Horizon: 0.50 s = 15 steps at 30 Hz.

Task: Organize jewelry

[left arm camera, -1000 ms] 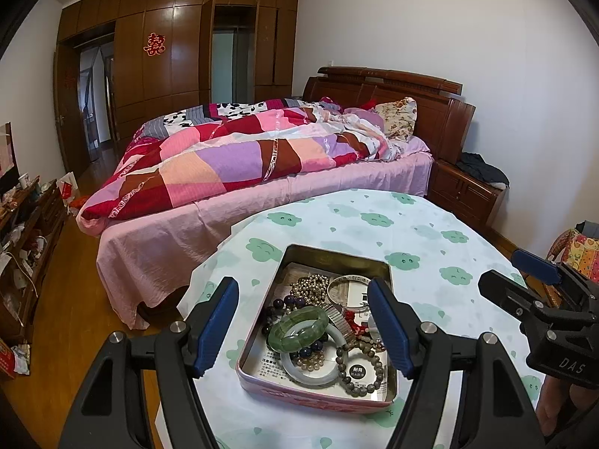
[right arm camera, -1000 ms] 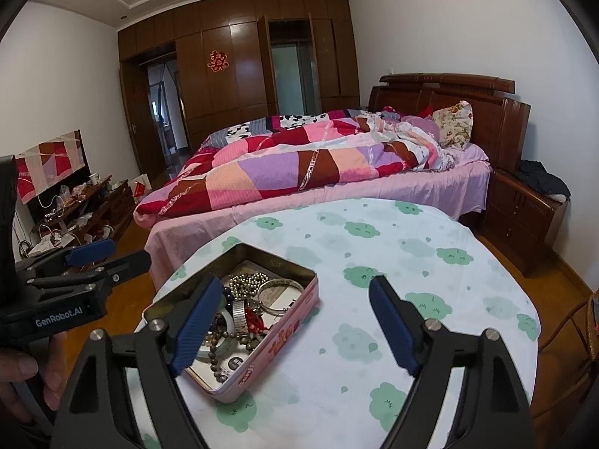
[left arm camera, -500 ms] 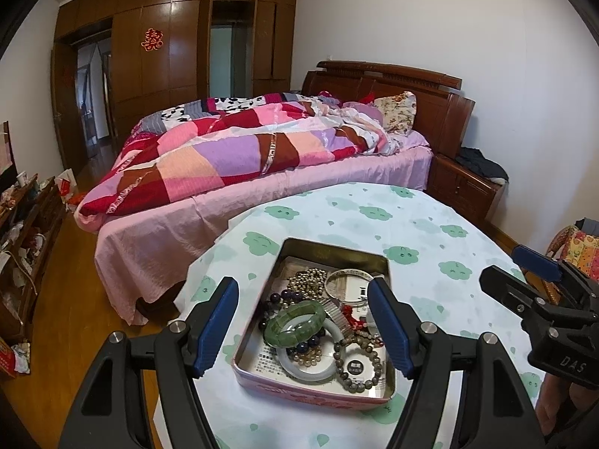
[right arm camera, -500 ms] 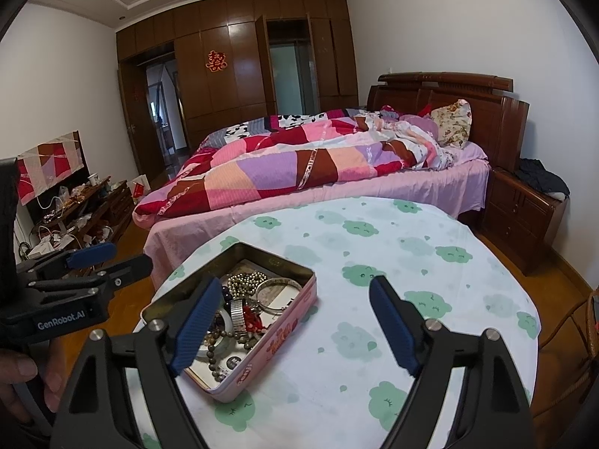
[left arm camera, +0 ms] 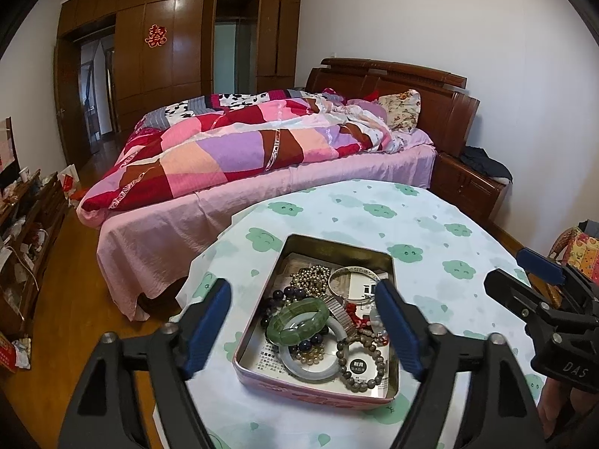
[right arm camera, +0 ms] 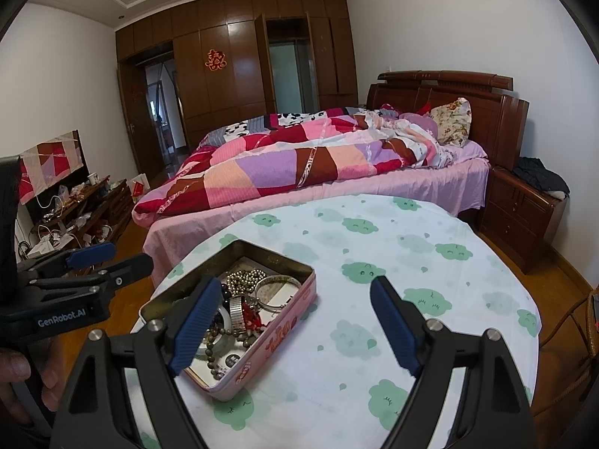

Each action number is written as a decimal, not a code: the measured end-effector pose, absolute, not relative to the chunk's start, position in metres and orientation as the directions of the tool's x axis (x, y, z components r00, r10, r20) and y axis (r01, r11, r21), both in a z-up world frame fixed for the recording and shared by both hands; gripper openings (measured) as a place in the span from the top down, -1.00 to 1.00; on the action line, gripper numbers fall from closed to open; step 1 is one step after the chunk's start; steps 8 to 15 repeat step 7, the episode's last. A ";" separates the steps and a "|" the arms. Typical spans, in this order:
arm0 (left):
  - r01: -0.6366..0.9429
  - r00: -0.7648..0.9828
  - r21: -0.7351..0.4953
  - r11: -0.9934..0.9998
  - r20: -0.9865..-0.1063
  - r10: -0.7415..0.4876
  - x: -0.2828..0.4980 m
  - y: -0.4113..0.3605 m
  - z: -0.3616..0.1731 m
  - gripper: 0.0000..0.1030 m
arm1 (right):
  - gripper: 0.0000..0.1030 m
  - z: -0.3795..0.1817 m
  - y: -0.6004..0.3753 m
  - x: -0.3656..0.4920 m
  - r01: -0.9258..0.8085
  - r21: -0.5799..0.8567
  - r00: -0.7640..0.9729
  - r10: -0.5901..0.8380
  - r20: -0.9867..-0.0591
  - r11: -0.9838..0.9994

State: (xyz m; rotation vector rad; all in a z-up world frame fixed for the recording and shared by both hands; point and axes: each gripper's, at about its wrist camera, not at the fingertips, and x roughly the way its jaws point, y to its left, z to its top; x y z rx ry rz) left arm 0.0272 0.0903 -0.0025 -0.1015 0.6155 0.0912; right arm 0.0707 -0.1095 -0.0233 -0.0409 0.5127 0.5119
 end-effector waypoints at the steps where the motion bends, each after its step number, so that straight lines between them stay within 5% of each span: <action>1: -0.116 0.816 -0.063 0.991 -0.575 0.059 0.026 0.090 -0.003 -0.58 | -0.65 -0.023 -0.110 0.071 -0.478 0.088 0.749 0.458 -0.479 0.874; 15: -0.106 0.821 -0.045 0.993 -0.567 0.062 0.026 0.087 -0.003 -0.58 | -0.66 -0.030 -0.112 0.070 -0.477 0.087 0.745 0.455 -0.488 0.875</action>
